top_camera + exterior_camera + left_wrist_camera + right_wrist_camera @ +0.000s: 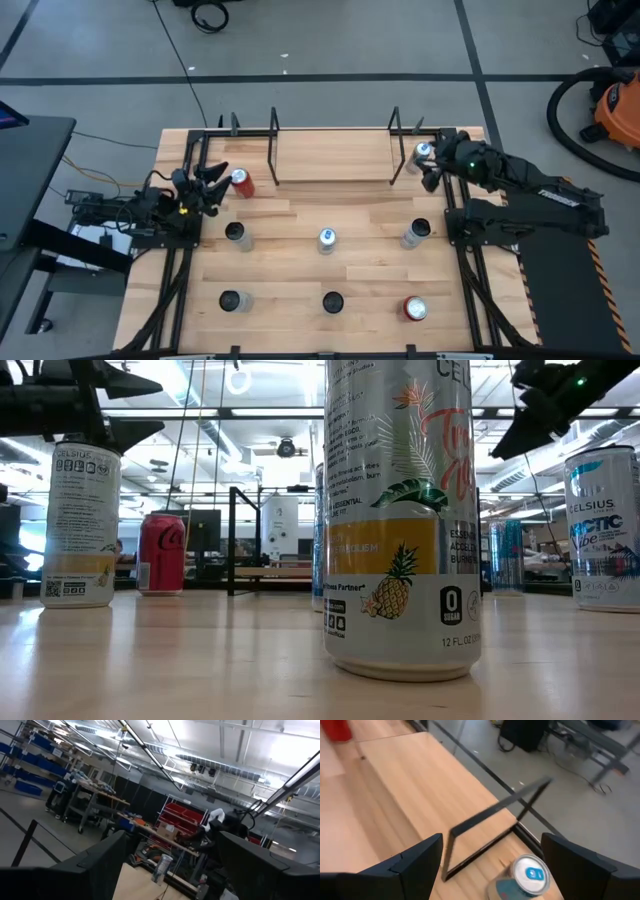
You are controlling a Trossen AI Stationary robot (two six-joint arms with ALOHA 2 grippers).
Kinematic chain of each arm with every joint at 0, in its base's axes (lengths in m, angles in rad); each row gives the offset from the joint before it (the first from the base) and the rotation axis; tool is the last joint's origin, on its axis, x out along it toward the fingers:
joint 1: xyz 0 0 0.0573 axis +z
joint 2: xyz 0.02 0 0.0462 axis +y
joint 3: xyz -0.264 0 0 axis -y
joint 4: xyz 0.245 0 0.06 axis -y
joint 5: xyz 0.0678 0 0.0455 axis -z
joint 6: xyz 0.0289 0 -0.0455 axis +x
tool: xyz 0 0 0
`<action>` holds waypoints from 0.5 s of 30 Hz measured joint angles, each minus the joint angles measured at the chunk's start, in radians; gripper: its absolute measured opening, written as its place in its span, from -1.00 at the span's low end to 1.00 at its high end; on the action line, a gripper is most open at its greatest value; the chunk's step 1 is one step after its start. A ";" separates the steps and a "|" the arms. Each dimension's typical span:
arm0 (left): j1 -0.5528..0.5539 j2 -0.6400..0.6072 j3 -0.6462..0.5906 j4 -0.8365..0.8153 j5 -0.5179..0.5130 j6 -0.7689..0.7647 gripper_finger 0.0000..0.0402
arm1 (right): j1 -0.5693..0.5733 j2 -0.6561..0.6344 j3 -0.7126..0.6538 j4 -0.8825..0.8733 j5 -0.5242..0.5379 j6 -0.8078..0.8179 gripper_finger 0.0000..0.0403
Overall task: Place canned beverage on shelf
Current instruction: Put the top light blue soda can on the shelf
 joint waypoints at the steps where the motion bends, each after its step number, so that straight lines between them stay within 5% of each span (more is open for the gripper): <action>1: 0.000 0.000 0.000 -0.001 0.001 0.000 0.57 | -0.006 0.000 0.000 0.000 -0.001 0.005 0.72; 9: 0.000 0.000 0.000 -0.018 0.002 0.001 0.57 | -0.013 0.000 0.000 0.002 -0.059 -0.014 0.72; 15: 0.000 0.000 0.000 -0.025 0.002 0.058 0.57 | -0.013 0.019 0.000 0.002 0.009 0.045 0.72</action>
